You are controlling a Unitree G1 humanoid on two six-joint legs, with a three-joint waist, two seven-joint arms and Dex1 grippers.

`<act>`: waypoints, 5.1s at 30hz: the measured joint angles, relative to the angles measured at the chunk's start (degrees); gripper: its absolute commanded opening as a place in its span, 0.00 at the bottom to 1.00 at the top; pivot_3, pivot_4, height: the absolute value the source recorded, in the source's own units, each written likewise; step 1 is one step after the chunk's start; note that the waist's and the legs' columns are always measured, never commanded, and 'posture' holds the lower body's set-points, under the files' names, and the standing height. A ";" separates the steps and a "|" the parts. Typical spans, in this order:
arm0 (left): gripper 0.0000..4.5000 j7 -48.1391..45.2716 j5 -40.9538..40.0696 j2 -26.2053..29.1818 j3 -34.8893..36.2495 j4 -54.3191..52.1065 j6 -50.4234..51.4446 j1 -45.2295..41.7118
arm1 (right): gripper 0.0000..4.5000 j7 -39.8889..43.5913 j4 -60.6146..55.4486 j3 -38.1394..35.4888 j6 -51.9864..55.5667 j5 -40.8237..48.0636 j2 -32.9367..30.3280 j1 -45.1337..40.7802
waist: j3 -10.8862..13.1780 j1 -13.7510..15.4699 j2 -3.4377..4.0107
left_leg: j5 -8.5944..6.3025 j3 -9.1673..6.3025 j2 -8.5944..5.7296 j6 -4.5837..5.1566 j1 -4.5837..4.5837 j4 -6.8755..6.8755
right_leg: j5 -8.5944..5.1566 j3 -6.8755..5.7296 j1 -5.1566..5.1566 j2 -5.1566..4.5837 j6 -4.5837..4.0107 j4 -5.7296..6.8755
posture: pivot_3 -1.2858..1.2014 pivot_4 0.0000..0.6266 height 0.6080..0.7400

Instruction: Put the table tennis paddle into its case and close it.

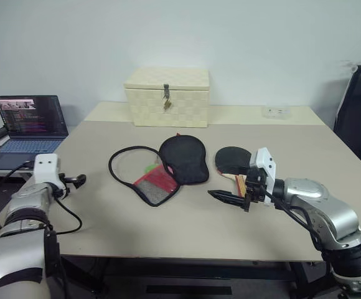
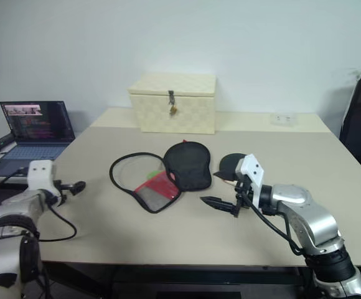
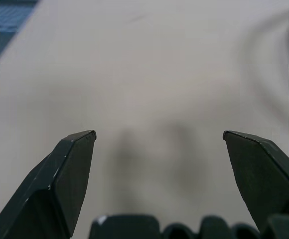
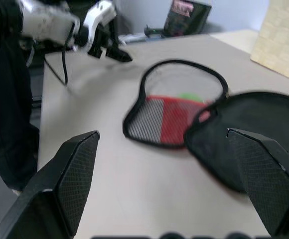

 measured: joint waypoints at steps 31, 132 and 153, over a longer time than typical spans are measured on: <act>0.99 -26.67 -22.90 -6.25 0.77 -56.20 25.36 19.21 | 1.00 -32.04 77.15 -4.46 -17.06 -17.61 29.99 -32.57 | -0.01 -1.96 -0.02 | 0.09 0.58 0.13 -0.13 -0.03 -0.08 | 0.02 0.54 -0.74 0.02 -0.08 0.81 | 0.52 0.24 1.00; 1.00 -29.82 -21.17 -7.38 -6.26 -53.41 22.57 13.94 | 0.64 -47.43 28.37 -5.80 11.38 -16.77 21.10 -7.61 | -0.04 -1.77 -0.06 | 0.13 0.63 0.12 -0.11 -0.10 -0.02 | 0.01 0.51 -0.78 0.13 -0.12 0.84 | 0.52 0.24 1.00; 1.00 -29.63 -21.18 -7.26 -6.12 -53.48 22.43 14.84 | 0.24 -47.15 39.65 -10.30 8.86 -18.91 14.09 -13.98 | -0.03 -0.49 -0.05 | 0.15 0.44 0.03 -0.05 -0.06 -0.13 | 0.03 0.34 -0.44 0.08 -0.07 0.38 | 0.52 0.24 1.00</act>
